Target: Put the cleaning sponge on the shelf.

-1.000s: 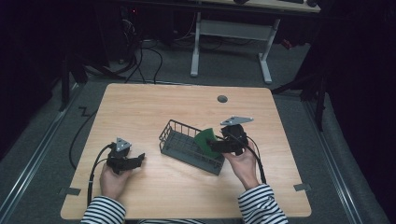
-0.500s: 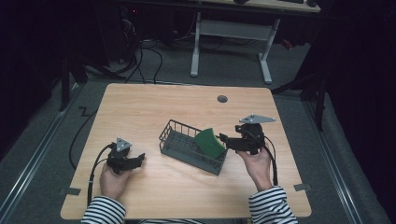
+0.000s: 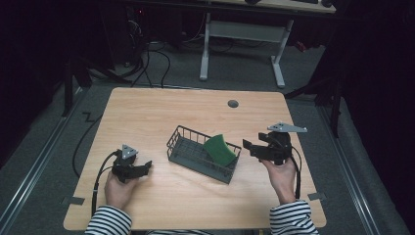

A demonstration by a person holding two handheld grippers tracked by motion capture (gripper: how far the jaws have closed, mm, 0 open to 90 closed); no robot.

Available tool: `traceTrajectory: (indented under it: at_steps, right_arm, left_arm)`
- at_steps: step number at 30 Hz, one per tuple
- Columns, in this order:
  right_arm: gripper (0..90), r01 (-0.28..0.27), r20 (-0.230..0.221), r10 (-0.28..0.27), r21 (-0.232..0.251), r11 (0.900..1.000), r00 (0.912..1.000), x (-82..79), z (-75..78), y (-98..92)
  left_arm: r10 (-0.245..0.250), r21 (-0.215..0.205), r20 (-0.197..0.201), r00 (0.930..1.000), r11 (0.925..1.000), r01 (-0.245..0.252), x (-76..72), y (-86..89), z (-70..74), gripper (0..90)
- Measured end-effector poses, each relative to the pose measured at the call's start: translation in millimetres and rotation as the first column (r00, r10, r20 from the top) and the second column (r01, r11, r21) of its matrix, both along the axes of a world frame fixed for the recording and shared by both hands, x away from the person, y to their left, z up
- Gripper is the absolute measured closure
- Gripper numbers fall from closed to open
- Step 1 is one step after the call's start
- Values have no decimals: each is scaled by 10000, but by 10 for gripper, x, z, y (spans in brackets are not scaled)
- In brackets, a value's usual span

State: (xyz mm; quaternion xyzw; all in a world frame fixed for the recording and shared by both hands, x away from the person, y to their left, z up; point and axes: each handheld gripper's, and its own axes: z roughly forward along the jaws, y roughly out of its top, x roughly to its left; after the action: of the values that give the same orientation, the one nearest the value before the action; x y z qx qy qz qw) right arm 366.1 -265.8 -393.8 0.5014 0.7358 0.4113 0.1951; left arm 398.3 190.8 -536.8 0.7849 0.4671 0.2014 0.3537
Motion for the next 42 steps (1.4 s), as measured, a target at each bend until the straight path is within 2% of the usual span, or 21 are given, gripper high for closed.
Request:
traceTrajectory:
  at_steps: [11, 22, 26, 33, 42]
  right_arm:
    - [293, 379, 131, -382, 220, 9990, 9992, -96, 24, -222]
    - [296, 891, 47, -894, 494, 9948, 9960, -238, -48, -476]
    - [297, 1095, 43, -1100, 638, 9919, 9939, -294, -104, -586]
    - [297, 1268, -15, -1270, 709, 9894, 9919, -348, -182, -661]
    - [301, 1559, -277, -1541, 866, 9840, 9877, -428, -377, -775]
  left_arm:
    - [2, 0, 1, 10000, 10000, -2, 0, 0, 0, 285]
    - [-1, 4, 2, 10000, 10000, 1, 0, 0, 0, 285]
    - [0, 3, 2, 10000, 10000, 0, 0, 0, 0, 285]
    - [0, 3, 2, 10000, 10000, 0, 0, 0, 0, 285]
    - [2, 2, 2, 10000, 10000, -2, 0, 0, 0, 285]
